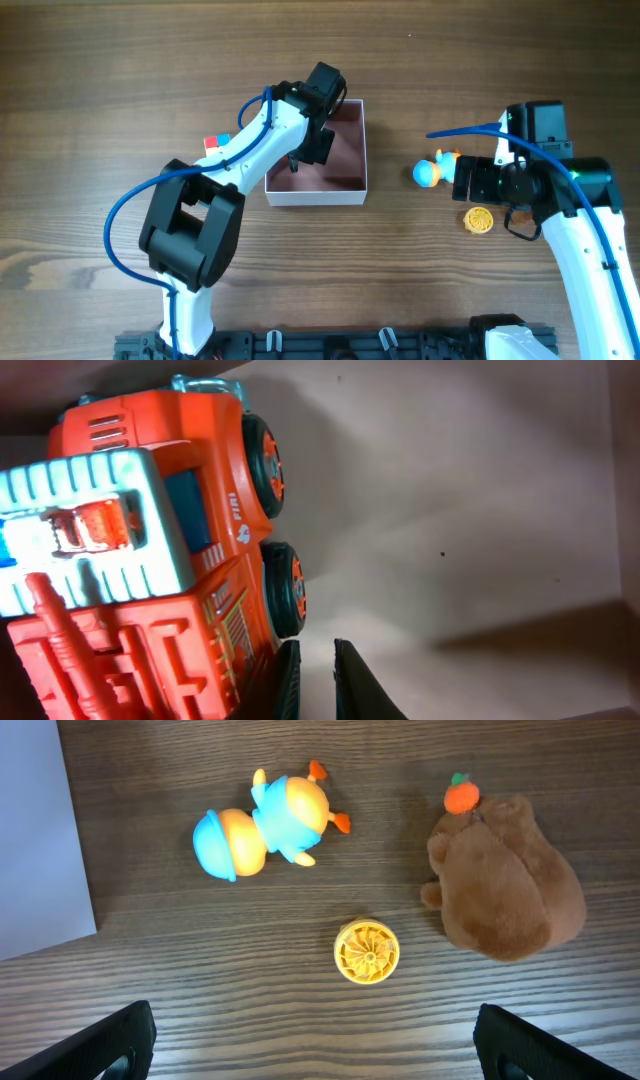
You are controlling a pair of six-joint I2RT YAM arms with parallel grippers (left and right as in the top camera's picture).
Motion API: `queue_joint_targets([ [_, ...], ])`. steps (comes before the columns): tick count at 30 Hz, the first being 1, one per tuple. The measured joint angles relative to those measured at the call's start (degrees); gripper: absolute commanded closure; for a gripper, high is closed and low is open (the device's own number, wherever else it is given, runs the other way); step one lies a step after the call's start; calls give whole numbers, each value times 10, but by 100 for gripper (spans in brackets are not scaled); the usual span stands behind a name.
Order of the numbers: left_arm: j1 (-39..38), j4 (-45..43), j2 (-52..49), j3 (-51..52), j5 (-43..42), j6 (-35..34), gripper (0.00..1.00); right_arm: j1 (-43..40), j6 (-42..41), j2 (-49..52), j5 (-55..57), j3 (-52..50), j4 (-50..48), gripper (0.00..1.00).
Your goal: Pack container
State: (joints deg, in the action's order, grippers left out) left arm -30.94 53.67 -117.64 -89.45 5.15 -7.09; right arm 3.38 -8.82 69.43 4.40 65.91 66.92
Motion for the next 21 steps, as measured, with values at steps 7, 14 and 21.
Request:
queue_joint_targets([
  [7,0,-6,0,0,0,0,76,0,0,0,0,0,0,0],
  [14,0,-83,0,2,0,52,75,0,0,0,0,0,0,0],
  [21,0,-76,0,2,-42,71,67,0,0,0,2,0,0,0],
])
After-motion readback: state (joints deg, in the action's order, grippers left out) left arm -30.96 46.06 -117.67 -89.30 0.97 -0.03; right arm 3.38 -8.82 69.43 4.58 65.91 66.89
